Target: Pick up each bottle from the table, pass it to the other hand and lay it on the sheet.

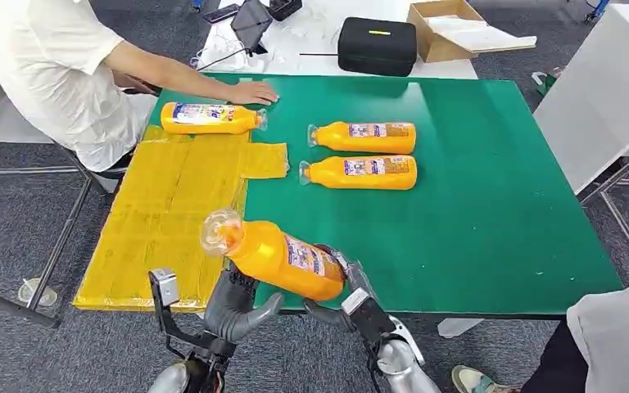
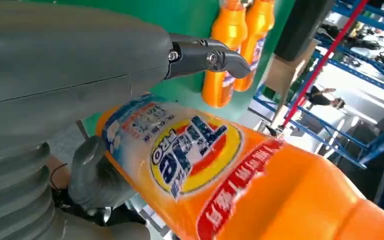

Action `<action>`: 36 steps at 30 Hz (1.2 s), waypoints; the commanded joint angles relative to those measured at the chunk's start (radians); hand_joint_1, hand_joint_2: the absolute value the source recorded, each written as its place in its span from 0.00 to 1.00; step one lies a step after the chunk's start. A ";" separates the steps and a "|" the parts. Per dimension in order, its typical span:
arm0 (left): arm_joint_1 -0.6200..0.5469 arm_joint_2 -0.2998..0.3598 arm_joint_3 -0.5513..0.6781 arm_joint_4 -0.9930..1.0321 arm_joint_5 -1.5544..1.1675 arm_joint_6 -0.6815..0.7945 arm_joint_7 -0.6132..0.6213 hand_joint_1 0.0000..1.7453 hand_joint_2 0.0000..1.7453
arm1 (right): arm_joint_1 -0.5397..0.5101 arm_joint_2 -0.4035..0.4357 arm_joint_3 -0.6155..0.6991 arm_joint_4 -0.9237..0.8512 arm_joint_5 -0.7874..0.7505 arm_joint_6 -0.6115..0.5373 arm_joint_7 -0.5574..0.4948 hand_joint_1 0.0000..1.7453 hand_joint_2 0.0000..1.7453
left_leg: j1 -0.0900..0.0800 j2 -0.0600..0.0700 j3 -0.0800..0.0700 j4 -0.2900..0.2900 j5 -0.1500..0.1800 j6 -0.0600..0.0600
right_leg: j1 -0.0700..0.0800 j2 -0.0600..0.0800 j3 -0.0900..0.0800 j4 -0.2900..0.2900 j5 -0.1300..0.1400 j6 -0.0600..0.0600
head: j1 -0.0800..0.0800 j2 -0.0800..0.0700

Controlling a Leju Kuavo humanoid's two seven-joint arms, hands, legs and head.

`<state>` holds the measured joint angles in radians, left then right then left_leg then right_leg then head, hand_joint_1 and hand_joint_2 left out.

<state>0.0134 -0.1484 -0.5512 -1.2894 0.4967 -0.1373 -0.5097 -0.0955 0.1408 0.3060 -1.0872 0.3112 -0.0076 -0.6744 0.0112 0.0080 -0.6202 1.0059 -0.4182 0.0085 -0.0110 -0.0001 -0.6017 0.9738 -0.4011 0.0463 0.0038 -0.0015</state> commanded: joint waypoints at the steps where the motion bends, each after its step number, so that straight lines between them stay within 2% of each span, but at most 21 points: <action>1: -0.113 -0.032 0.024 0.134 -0.091 0.029 -0.070 0.00 1.00 | -0.070 -0.029 0.044 0.080 -0.061 0.014 -0.010 1.00 1.00 | 0.000 -0.002 0.004 0.001 -0.001 0.000 | 0.000 -0.001 0.004 0.001 -0.001 -0.002 | 0.000 0.000; 9: -0.131 -0.042 0.029 0.098 -0.113 -0.005 -0.133 0.00 1.00 | -0.110 -0.020 0.096 0.109 -0.077 0.100 -0.003 1.00 1.00 | 0.000 0.001 0.002 0.000 -0.001 0.000 | 0.000 0.001 0.002 0.000 0.000 -0.001 | 0.000 0.000; 18: -0.127 -0.042 0.025 0.066 -0.147 0.001 -0.173 0.00 1.00 | -0.123 -0.018 0.101 0.168 -0.094 0.114 0.013 1.00 1.00 | 0.000 -0.001 0.002 0.000 0.000 0.000 | 0.001 0.000 0.003 0.000 0.000 -0.001 | 0.000 0.000; 20: -0.127 -0.041 0.021 0.063 -0.157 0.003 -0.179 0.12 1.00 | -0.129 -0.020 0.106 0.186 -0.093 0.115 0.017 1.00 1.00 | 0.000 0.000 0.002 0.000 0.000 0.000 | 0.001 0.000 0.002 0.000 0.000 -0.001 | 0.000 0.000; 21: -0.127 -0.039 0.016 0.063 -0.152 -0.014 -0.179 0.15 1.00 | -0.134 -0.019 0.104 0.198 -0.098 0.120 0.023 1.00 1.00 | 0.000 -0.001 0.003 0.000 -0.001 0.000 | 0.000 0.000 0.003 0.000 -0.001 -0.001 | 0.000 0.000; 23: -0.126 -0.033 0.004 0.065 -0.151 -0.037 -0.178 0.00 1.00 | -0.140 -0.016 0.099 0.207 -0.109 0.130 0.022 1.00 1.00 | 0.000 0.000 0.001 0.000 0.000 0.000 | 0.000 0.000 0.001 0.000 0.000 -0.001 | 0.000 0.000; 32: -0.124 -0.027 -0.009 0.070 -0.162 -0.051 -0.183 0.00 1.00 | -0.146 -0.015 0.098 0.209 -0.111 0.132 0.021 1.00 1.00 | 0.000 0.000 0.002 0.000 -0.001 0.000 | 0.000 0.000 0.002 0.000 0.000 -0.001 | 0.000 0.000; 34: -0.128 -0.028 -0.008 0.078 -0.196 -0.053 -0.188 0.14 1.00 | -0.151 -0.016 0.105 0.209 -0.104 0.127 0.022 1.00 1.00 | 0.000 0.000 0.002 0.000 -0.001 0.000 | 0.000 0.000 0.002 0.000 0.000 -0.001 | 0.000 0.000; 35: -0.131 -0.030 -0.010 0.092 -0.197 -0.058 -0.188 0.00 1.00 | -0.154 -0.016 0.109 0.210 -0.104 0.132 0.023 1.00 1.00 | 0.000 0.000 0.002 0.000 -0.001 0.000 | 0.000 0.000 0.002 0.000 0.000 -0.001 | 0.000 0.000; 36: -0.135 -0.028 -0.015 0.098 -0.202 -0.069 -0.188 0.00 1.00 | -0.156 -0.016 0.111 0.209 -0.102 0.134 0.023 1.00 1.00 | 0.000 0.000 0.003 0.000 -0.001 0.000 | 0.000 0.001 0.003 0.000 -0.001 -0.002 | 0.000 0.000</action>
<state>-0.0783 -0.2003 -0.5364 -1.2436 0.3353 -0.1861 -0.6943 -0.1948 0.1331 0.3876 -0.9526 0.2018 0.1228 -0.6565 0.0112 0.0079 -0.6217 1.0060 -0.4179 0.0084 -0.0109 -0.0002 -0.6032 0.9740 -0.4007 0.0464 0.0042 -0.0015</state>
